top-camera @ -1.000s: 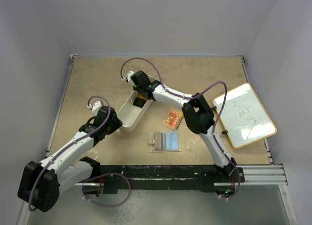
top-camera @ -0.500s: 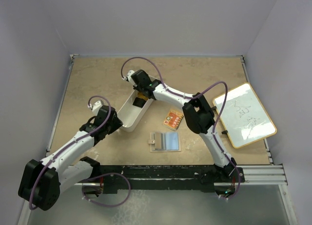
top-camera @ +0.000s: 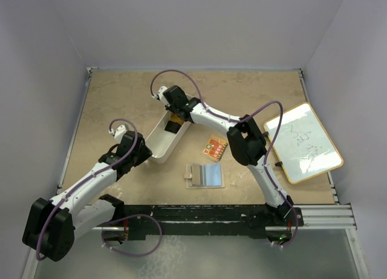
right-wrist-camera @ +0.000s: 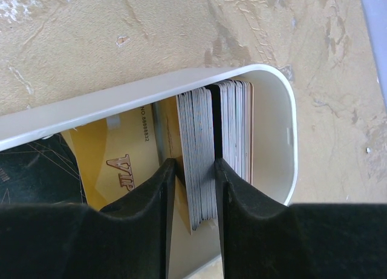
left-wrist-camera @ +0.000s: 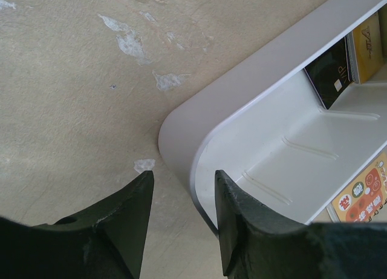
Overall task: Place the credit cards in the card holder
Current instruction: Pick up the credit card from the storage box.
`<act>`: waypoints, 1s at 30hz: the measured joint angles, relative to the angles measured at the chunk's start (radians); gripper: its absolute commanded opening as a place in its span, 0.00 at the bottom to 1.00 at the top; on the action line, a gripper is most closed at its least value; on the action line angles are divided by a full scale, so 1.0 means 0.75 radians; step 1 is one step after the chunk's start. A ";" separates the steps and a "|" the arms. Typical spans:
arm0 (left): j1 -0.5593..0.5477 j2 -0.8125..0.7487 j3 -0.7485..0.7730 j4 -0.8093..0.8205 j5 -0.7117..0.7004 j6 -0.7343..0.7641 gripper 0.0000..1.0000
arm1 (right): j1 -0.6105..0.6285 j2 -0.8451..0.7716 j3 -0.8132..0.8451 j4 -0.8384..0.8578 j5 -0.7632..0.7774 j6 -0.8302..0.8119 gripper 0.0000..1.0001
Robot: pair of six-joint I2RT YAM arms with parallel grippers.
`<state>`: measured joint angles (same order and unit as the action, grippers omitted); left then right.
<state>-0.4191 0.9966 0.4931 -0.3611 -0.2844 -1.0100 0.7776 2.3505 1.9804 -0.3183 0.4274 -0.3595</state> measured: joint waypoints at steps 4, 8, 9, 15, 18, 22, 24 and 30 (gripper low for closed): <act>0.000 0.000 0.000 0.000 0.000 0.000 0.41 | -0.002 0.000 0.017 -0.014 0.001 0.000 0.33; 0.000 0.000 0.000 0.001 0.000 0.000 0.41 | -0.009 0.000 0.033 -0.017 0.005 -0.001 0.32; 0.000 0.000 0.000 0.001 0.000 0.000 0.41 | -0.011 0.000 0.040 -0.017 0.008 -0.001 0.31; 0.000 0.000 0.000 0.007 0.000 -0.001 0.41 | -0.012 0.000 0.067 -0.018 0.002 -0.001 0.24; 0.000 0.000 0.000 0.007 0.001 -0.001 0.41 | -0.012 0.000 0.067 -0.019 -0.001 0.000 0.20; 0.000 -0.001 0.000 0.008 0.001 -0.001 0.41 | -0.010 -0.002 0.067 -0.024 -0.006 -0.002 0.12; 0.000 -0.004 0.000 0.007 0.001 -0.001 0.41 | -0.009 -0.009 0.064 -0.028 -0.017 -0.002 0.09; 0.000 -0.034 0.001 -0.007 0.014 -0.001 0.42 | -0.009 -0.077 0.007 -0.028 -0.071 0.009 0.00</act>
<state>-0.4191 0.9714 0.4934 -0.3664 -0.2737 -1.0103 0.7712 2.2925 1.9858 -0.3397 0.3740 -0.3531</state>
